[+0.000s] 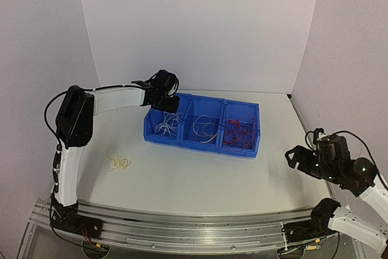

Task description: Untangle the cables

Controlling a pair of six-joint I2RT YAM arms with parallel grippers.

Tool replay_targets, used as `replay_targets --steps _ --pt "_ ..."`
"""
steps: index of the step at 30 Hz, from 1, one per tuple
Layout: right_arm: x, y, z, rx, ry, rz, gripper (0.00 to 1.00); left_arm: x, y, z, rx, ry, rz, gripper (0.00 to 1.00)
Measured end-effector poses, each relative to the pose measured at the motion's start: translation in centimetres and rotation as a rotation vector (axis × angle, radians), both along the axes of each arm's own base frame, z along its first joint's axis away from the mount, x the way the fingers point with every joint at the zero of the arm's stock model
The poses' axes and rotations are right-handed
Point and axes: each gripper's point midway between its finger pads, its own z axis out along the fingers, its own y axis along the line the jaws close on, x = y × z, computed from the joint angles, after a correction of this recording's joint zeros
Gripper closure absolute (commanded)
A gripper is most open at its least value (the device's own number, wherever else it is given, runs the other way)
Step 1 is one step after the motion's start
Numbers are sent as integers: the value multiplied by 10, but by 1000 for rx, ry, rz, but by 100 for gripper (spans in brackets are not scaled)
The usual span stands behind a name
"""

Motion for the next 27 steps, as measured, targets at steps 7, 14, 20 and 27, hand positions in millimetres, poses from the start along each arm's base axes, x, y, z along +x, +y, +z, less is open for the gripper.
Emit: replay_targets --steps 7,14,20,27 --pt "-1 -1 -1 -5 3 -3 7 -6 -9 -3 -13 39 -46 45" --pt "-2 -2 -2 -9 8 -4 7 -13 -17 0 -44 69 -91 13" --pt "-2 -3 -1 -9 5 -5 6 -25 -12 47 -112 34 -102 0" --pt "-3 -3 -3 -15 12 -4 4 -85 52 148 -208 -98 34 0"
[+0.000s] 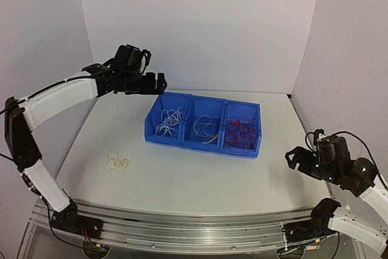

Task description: Untangle the cables

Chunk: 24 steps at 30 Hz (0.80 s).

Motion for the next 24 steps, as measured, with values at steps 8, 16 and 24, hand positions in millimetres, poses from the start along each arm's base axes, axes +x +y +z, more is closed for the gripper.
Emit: replay_targets --steps 8,16,24 --pt "0 1 -7 -33 31 14 3 -86 109 -49 20 186 357 1" --pt "0 3 -13 -60 57 38 3 -172 172 -185 218 536 543 8" --pt "-1 6 -17 -66 78 63 3 -182 204 -227 172 605 666 31"
